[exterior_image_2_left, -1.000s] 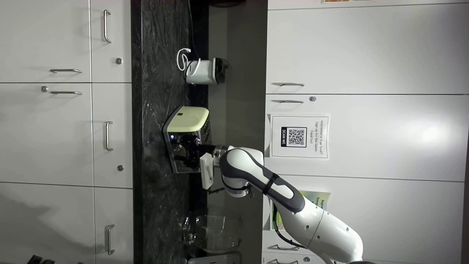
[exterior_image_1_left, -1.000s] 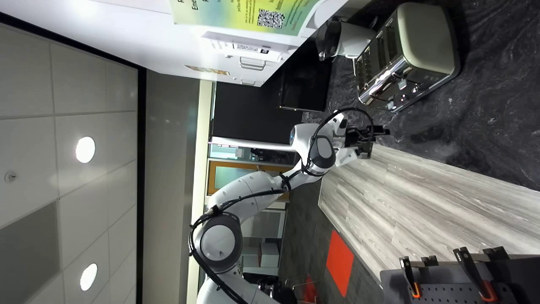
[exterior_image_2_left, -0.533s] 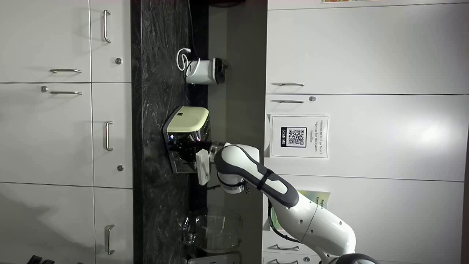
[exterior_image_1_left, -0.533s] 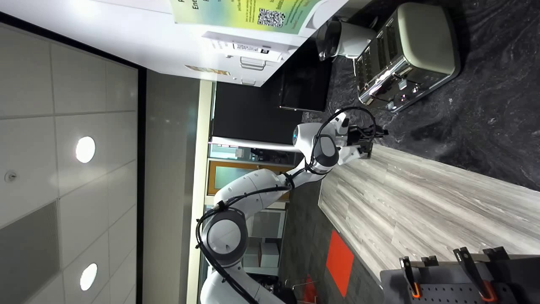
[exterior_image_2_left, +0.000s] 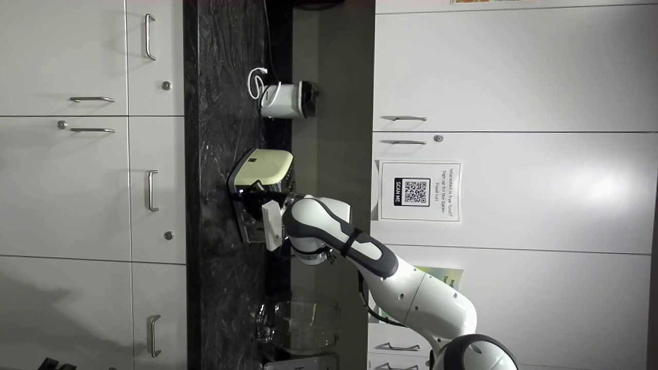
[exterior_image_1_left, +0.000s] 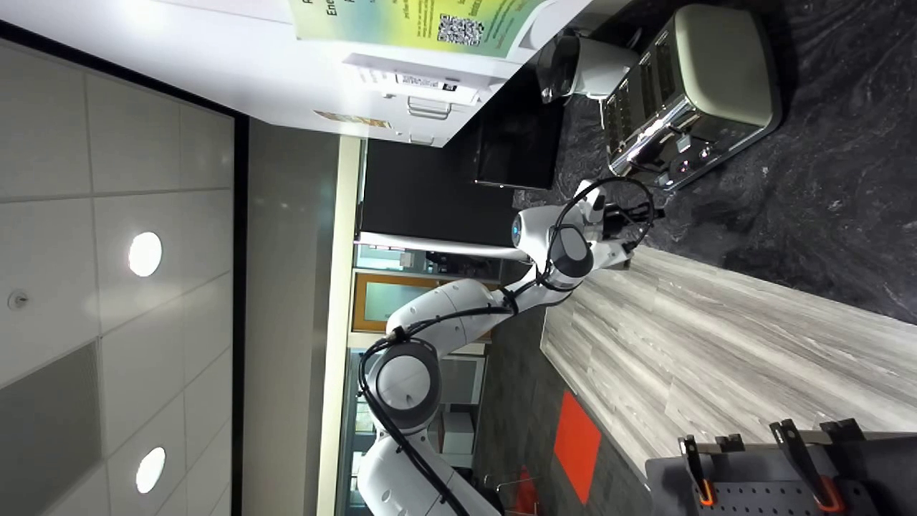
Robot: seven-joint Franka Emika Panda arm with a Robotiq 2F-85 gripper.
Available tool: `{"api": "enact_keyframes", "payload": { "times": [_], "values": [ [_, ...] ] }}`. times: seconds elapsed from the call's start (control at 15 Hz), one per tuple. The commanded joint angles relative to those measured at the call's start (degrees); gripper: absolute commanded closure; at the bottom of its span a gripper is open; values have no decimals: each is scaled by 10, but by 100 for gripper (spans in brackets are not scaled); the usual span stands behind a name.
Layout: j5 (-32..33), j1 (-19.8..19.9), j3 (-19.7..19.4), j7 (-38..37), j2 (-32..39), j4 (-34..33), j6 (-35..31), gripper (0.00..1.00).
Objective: Turn off the left side of the toaster
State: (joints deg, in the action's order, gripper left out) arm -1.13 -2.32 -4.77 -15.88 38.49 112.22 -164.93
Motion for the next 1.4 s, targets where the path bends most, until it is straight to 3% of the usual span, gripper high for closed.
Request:
{"api": "enact_keyframes", "payload": {
  "times": [0.0,0.93,1.33],
  "values": [
    [-10,-36,-38,-35,32,-30,-27,100],
    [-45,-130,-145,-125,83,-57,-96,100],
    [-73,-140,-150,-129,73,-48,-74,100]
  ]
}}
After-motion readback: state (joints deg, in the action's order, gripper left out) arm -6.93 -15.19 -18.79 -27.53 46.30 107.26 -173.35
